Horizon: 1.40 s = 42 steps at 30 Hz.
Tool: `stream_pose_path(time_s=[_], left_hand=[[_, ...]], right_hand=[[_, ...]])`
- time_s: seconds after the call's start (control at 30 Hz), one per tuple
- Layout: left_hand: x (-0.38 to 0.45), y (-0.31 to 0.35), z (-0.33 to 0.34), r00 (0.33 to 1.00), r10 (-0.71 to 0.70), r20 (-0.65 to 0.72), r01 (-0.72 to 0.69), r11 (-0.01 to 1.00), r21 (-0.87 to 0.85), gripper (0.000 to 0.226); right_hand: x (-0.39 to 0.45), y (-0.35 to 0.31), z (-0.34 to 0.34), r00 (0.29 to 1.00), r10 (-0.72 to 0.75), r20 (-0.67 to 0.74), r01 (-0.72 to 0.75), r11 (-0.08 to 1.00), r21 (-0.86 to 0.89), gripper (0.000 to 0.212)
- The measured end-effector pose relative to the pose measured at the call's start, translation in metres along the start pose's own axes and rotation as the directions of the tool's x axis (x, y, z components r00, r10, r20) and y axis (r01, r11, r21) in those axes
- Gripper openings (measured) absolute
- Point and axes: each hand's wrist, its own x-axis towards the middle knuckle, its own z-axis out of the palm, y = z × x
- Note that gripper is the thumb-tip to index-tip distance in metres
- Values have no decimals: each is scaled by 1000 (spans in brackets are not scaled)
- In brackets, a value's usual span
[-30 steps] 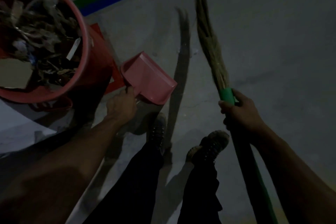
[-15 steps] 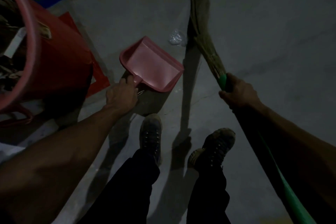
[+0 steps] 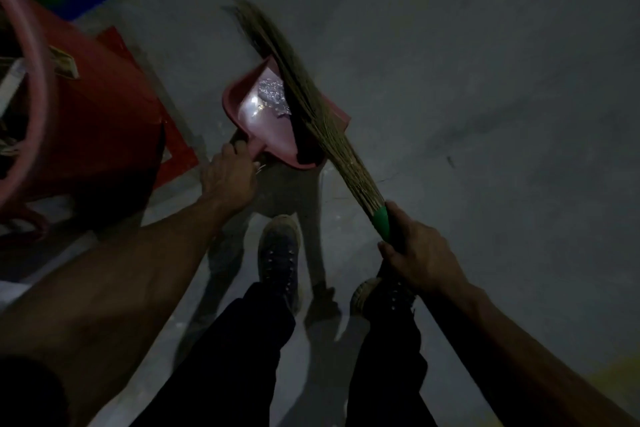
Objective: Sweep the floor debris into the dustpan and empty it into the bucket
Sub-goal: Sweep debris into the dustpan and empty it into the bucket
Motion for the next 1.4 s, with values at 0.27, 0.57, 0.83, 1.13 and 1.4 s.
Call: stream_pose_path(time_s=[0.27, 0.57, 0.83, 1.13, 1.4], left_hand=[[-59, 45, -53, 987, -1, -158, -15, 995, -99, 34], [-192, 133, -179, 960, -6, -280, -61, 971, -230, 38], [-284, 232, -278, 948, -9, -319, -83, 958, -274, 34], [-279, 338, -385, 896, 143, -420, -245, 948, -201, 32], [-173, 456, -461, 856, 264, -444, -362, 920, -151, 30]], right_hand=[[-72, 11, -53, 976, 30, -216, 22, 973, 231, 75], [-205, 39, -194, 911, 147, -384, 23, 915, 404, 72], [-296, 80, -300, 890, 237, -389, -14, 868, 497, 73], [-342, 118, -393, 807, 294, -513, 28, 848, 530, 72], [-288, 166, -490, 713, 444, -543, -37, 797, 603, 70]])
